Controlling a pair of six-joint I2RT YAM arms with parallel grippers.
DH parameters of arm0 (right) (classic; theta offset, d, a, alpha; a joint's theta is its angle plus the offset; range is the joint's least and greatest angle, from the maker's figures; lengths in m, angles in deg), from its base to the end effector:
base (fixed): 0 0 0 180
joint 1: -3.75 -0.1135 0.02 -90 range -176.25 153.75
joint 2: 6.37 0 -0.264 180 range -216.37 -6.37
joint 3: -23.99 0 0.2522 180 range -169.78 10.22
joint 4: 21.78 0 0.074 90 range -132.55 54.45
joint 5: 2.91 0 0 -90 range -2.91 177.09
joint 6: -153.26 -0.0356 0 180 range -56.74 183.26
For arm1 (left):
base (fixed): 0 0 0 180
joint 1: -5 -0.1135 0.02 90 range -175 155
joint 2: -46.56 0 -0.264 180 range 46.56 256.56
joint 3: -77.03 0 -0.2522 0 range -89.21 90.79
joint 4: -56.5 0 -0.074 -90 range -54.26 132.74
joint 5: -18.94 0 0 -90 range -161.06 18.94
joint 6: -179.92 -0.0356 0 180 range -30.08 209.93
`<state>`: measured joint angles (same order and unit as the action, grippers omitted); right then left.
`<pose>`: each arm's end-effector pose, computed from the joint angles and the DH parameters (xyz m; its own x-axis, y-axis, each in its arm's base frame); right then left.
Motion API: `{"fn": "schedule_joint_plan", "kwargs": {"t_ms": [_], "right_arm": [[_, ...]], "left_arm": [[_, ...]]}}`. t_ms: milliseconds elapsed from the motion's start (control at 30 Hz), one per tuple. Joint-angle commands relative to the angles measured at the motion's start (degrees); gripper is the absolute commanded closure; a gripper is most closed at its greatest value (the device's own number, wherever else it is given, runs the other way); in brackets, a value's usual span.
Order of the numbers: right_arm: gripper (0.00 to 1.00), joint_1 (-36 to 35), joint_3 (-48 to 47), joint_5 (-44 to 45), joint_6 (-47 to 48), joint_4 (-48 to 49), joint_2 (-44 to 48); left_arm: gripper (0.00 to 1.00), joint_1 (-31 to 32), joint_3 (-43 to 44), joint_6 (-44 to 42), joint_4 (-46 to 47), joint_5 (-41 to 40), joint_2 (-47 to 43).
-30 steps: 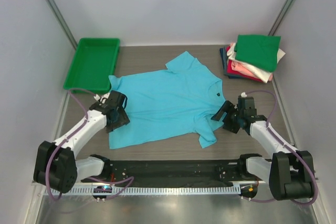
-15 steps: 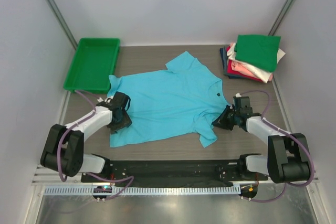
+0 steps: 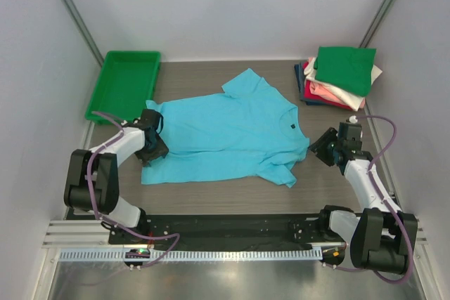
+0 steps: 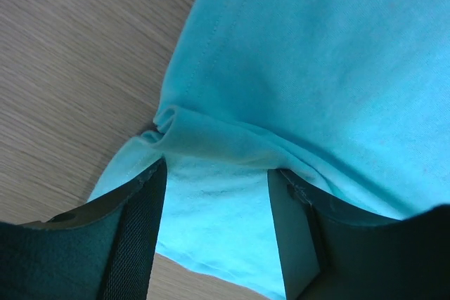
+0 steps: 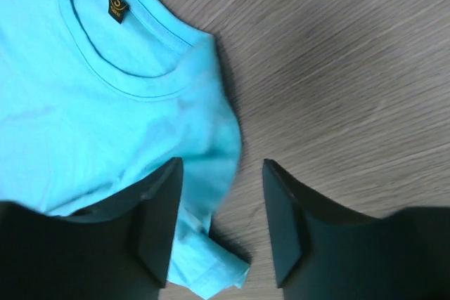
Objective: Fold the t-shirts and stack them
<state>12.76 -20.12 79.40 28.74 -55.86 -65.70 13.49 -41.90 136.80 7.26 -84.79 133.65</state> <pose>0.1982 -0.0266 0.1915 -0.5778 0.6602 -0.4798 0.4812 0.7504 0.4531 0.2593 -0.0302 0.1615 -0.7149 -0.6102 -0.3415 -0.6410 0.7670 -0.0288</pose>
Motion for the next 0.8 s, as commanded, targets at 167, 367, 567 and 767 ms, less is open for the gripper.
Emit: {"fn": "schedule_joint_plan", "kwargs": {"t_ms": [167,367,567,767], "right_arm": [[0.31,-1.8,-3.5,-4.3,2.8,-6.0,2.9],[0.31,-15.8,2.3,-3.7,-8.8,-10.5,11.2],[0.34,-20.8,9.0,-2.2,-13.8,-10.5,16.3],[0.35,-21.1,10.1,-2.9,-13.6,-10.9,17.0]], "left_arm": [[0.33,5.3,5.4,-0.9,-6.6,-4.4,-8.2],[0.31,5.7,1.7,1.6,-11.5,-2.3,-20.4],[0.31,6.2,-3.8,4.5,-13.5,-2.1,-28.4],[0.31,6.8,-4.4,6.0,-14.6,-1.1,-31.3]]}}
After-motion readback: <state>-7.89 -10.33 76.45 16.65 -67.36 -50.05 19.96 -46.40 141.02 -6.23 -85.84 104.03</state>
